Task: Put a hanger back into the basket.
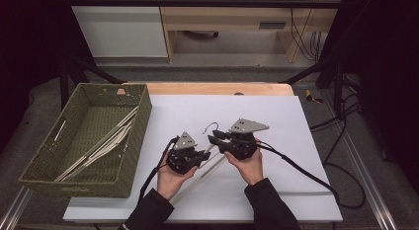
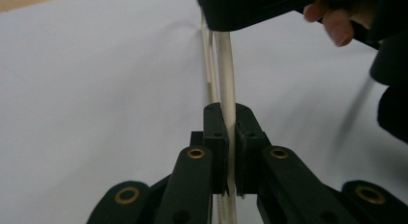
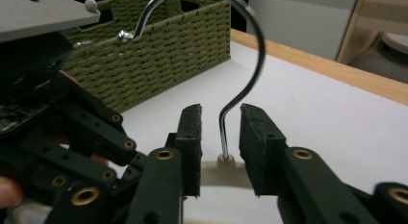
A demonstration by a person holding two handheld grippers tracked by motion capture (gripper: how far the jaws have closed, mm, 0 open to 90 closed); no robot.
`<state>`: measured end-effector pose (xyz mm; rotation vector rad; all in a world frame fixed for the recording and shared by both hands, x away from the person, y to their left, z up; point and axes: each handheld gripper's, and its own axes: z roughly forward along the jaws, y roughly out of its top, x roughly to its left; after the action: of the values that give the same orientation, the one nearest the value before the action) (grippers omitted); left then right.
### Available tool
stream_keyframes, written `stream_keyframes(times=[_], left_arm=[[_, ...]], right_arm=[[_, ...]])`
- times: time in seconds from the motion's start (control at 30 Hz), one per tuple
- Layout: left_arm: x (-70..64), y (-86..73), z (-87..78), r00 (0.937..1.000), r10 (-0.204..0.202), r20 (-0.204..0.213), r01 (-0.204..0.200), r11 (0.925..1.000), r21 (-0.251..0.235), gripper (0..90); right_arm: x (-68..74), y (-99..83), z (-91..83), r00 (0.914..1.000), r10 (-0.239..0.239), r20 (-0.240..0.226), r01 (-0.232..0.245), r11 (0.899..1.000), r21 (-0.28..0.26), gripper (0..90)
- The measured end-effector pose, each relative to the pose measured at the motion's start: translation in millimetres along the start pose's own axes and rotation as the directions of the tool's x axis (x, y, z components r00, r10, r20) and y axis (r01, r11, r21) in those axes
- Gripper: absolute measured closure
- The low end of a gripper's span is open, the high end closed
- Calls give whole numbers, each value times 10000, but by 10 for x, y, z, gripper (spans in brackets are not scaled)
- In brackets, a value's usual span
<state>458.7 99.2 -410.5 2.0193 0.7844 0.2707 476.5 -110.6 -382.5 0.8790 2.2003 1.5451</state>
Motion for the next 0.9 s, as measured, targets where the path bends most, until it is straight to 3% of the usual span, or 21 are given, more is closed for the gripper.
stream_keyframes(times=[0.03,0.07,0.17,0.33,0.37,0.4,0.47,0.5,0.63,0.7,0.9], left_arm=[[-11,-3,-16,9999,74,-92,-74,10000,-17,858],[-16,-5,-33,9999,74,-116,-75,10000,-14,859],[-40,1,-129,9999,114,-96,-115,9998,-157,860],[-98,38,-287,9990,387,-233,-396,9985,-369,860],[-98,38,-287,9990,387,-233,-396,9985,-369,860],[-104,41,-319,9990,391,-215,-400,9983,-414,860],[-111,41,-380,9983,523,-267,-535,9974,-485,860],[-108,41,-408,9979,570,-313,-585,9970,-504,860],[-59,49,-529,9980,470,-413,-494,9969,-613,860],[-25,73,-628,9981,421,-442,-454,9960,-771,860],[-4,134,-790,9971,521,-552,-573,9936,-975,860]], right_arm=[[0,0,0,10000,0,0,0,10000,0,680],[15,-6,-100,9996,159,-238,-165,9996,-249,604],[32,-32,-248,9994,104,-331,-121,9985,-529,500],[14,-122,-486,10000,66,60,-61,9967,-805,327],[14,-122,-486,10000,66,60,-61,9967,-805,327],[-10,-175,-571,9999,38,134,-29,9976,-698,259],[-24,-203,-611,9997,67,217,-54,9982,-604,235],[-63,-253,-684,9988,99,478,-69,9981,-620,200],[-131,-282,-797,9953,544,801,-478,9955,-823,109],[-156,-284,-827,9944,517,916,-447,9960,-772,77],[-229,-285,-911,9930,426,1098,-333,9958,-853,60]])
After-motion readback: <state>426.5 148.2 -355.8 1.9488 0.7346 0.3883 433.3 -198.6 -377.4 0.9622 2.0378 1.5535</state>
